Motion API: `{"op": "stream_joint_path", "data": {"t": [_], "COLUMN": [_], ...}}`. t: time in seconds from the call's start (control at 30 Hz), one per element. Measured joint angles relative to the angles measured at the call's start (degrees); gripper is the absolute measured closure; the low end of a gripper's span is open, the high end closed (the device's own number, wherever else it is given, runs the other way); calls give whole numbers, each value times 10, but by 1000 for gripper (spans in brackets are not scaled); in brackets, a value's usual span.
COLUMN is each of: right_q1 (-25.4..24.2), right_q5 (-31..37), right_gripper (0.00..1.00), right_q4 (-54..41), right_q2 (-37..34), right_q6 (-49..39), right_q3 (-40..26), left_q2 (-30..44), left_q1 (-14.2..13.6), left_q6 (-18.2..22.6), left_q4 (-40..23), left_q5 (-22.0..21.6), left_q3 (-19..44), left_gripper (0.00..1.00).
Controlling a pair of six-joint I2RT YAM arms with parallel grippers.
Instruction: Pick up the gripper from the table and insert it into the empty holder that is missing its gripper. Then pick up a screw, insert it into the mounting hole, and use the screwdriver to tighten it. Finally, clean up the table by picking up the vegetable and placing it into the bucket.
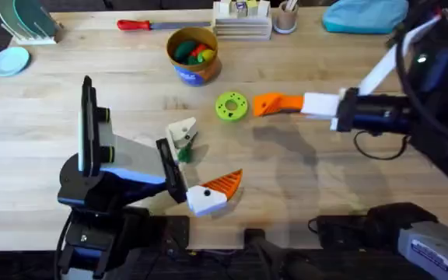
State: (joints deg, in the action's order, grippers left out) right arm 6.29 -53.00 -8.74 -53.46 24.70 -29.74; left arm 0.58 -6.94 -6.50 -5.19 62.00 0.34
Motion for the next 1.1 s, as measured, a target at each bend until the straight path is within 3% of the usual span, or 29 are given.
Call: {"op": "stream_joint_path", "data": {"t": [0.27, 0.43, 0.77, 1.1], "right_q1": [140, 189, 216, 216], "right_q5": [-47, -72, -99, -110], "right_gripper": [994, 994, 994, 994], "right_q4": [91, 198, 380, 428], "right_q2": [-56, -131, -253, -274], "right_q6": [114, 185, 343, 413], "right_q3": [5, 5, 5, 5], "left_q2": [0, 0, 0, 0], "left_q1": [0, 0, 0, 0], "left_q6": [0, 0, 0, 0], "left_q4": [0, 0, 0, -2], "left_q5": [0, 0, 0, -3], "left_q3": [0, 0, 0, 0], "left_gripper": [8, 8, 9, 8]}}
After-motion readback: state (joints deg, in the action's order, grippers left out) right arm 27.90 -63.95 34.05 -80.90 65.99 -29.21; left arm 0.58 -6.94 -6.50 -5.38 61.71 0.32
